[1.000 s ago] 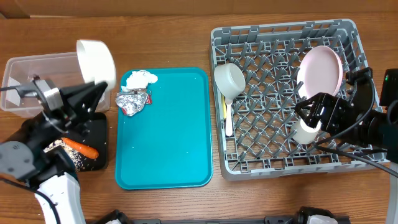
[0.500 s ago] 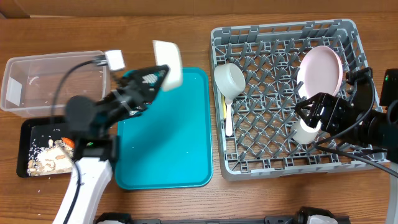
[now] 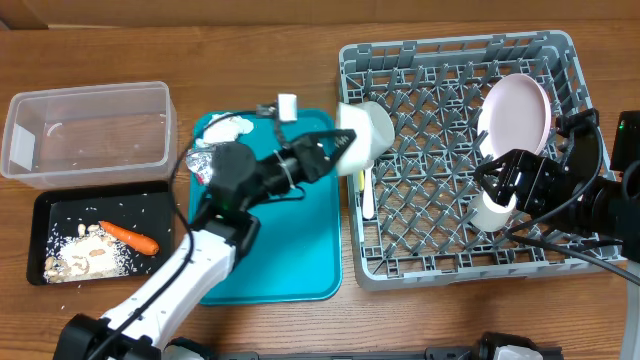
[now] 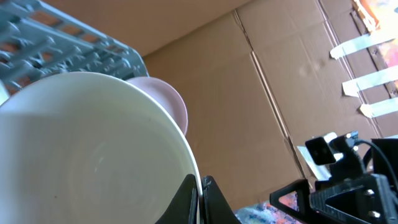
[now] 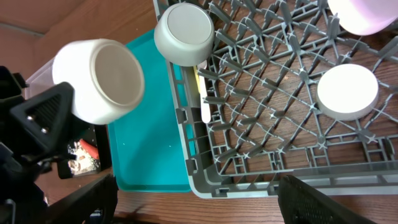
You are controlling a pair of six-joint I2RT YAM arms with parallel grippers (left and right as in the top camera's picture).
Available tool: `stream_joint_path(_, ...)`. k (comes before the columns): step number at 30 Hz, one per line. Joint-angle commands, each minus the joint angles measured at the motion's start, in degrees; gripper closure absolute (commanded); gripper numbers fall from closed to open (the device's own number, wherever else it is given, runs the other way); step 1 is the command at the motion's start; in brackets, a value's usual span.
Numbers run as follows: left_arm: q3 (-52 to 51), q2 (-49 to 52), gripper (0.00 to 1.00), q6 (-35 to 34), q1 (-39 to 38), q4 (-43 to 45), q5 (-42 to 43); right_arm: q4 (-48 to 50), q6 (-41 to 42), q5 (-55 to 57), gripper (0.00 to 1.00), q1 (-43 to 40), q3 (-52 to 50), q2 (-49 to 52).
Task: Sort waste into correct bins and load items into the dishwasher rack
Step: 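Carry the white bowl over the rack and lower it in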
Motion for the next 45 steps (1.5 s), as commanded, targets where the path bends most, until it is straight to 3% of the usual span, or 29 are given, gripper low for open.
stream_joint_path(1, 0.5, 2.7, 0.96, -1.0, -3.7, 0.5, -6.7, 0.2, 0.0, -0.2, 0.14, -0.1, 0.3, -0.2)
stream_joint_path(4, 0.5, 6.1, 0.96, -2.7, -7.1, 4.0, -9.2, 0.3, 0.0, -0.2, 0.14, -0.1, 0.3, -0.2)
stream_joint_path(9, 0.5, 13.8, 0.96, -6.5, -11.0, 18.8, -9.7, 0.0, 0.0, -0.3, 0.14, -0.1, 0.3, -0.2)
stream_joint_path(18, 0.5, 22.6, 0.96, -11.7, -11.8, 30.2, -9.0, -0.5, 0.0, 0.0, 0.14, -0.1, 0.3, -0.2)
stream_joint_path(45, 0.1, 23.6, 0.96, -11.1, -13.8, 24.7, -10.6, -1.9, -0.4, 1.5, 0.14, -0.1, 0.3, -0.2)
